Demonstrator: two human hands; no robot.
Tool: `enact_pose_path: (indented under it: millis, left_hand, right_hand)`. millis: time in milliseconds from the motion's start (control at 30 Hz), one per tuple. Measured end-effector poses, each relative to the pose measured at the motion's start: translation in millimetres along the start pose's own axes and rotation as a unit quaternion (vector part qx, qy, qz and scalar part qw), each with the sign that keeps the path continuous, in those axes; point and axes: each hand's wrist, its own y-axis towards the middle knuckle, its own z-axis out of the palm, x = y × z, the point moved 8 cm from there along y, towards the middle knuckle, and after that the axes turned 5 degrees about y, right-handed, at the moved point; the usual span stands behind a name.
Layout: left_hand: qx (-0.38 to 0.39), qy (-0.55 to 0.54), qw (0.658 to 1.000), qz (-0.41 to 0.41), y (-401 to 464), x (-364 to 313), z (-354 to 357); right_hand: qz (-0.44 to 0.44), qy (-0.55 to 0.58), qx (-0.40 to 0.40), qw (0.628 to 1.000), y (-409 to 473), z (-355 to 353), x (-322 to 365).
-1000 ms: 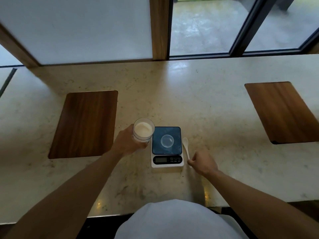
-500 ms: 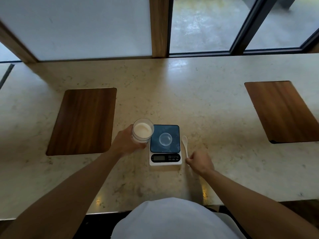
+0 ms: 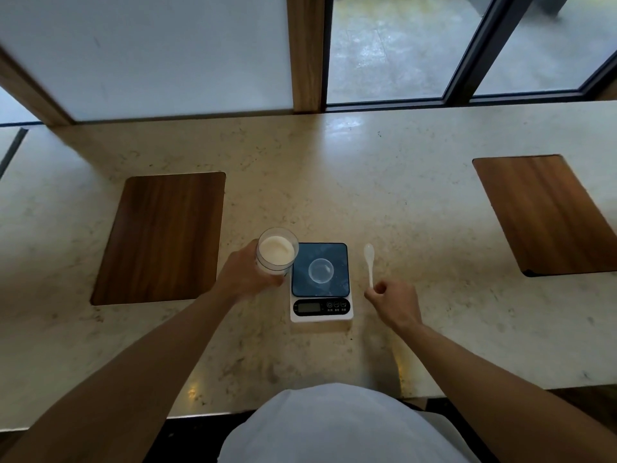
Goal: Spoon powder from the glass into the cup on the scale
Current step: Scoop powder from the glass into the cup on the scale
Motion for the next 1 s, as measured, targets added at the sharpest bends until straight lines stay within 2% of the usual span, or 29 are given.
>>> enact_pose_path:
  millis: [233,667,900,1000]
  left_hand:
    - [0.001,-0.004,1.000,0.001,5,-2,-1]
    - [-0.003,0.004,1.000,0.014,3,-9,-5]
    - [-0.010,0.006,1.000,0.006,-1,-10,-9]
    - [-0.006,0.005,1.000,0.004,-1,-11,-10]
  right_hand:
    - [-0.100,0.020,-0.021,0.995,9,-23,51]
    - [-0.294,0.050,0.032,0.954,-13,-38,140]
    - [-0.323,0.069,-0.017,0.944,-23,-53,164]
    - [-0.344,0.063,-0.007,0.937,-28,-53,171]
